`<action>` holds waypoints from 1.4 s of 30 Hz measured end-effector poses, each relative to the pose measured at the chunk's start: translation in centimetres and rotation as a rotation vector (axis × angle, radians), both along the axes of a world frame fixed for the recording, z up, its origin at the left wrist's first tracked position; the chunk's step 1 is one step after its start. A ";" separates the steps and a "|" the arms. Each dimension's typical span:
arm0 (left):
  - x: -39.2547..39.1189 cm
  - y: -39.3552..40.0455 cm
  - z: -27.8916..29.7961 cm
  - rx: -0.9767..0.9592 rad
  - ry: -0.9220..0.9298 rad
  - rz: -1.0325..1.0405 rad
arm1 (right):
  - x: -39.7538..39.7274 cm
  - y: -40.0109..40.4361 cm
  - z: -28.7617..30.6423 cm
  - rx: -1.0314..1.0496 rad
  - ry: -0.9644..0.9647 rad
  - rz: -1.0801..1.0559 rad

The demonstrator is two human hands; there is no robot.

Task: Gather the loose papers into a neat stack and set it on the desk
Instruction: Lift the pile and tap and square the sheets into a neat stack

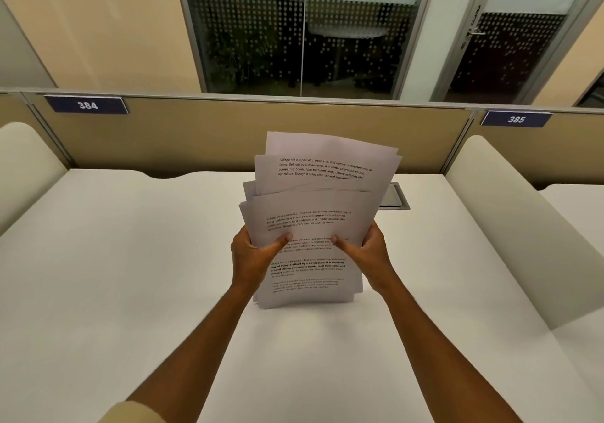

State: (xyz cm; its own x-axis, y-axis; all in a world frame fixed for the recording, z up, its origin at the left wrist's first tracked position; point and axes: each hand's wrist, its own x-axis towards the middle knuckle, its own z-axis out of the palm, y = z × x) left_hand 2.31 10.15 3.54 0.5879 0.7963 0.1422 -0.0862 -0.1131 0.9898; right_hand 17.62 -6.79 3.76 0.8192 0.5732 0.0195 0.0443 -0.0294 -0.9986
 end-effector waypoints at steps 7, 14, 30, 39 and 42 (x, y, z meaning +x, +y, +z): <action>0.2 0.8 0.0 -0.038 0.009 -0.023 | 0.8 0.7 0.8 -0.027 -0.015 0.021; 1.2 0.8 0.9 0.027 0.010 0.068 | 0.6 1.5 1.9 0.000 -0.054 0.000; 1.3 -0.4 0.9 0.215 -0.044 0.176 | -1.3 4.1 1.7 -0.043 -0.146 -0.057; 1.2 0.2 0.5 0.147 -0.016 0.150 | -1.0 4.4 1.4 -0.036 -0.116 -0.054; 1.1 0.2 0.2 0.125 -0.011 0.154 | -1.1 4.4 1.2 -0.037 -0.098 -0.058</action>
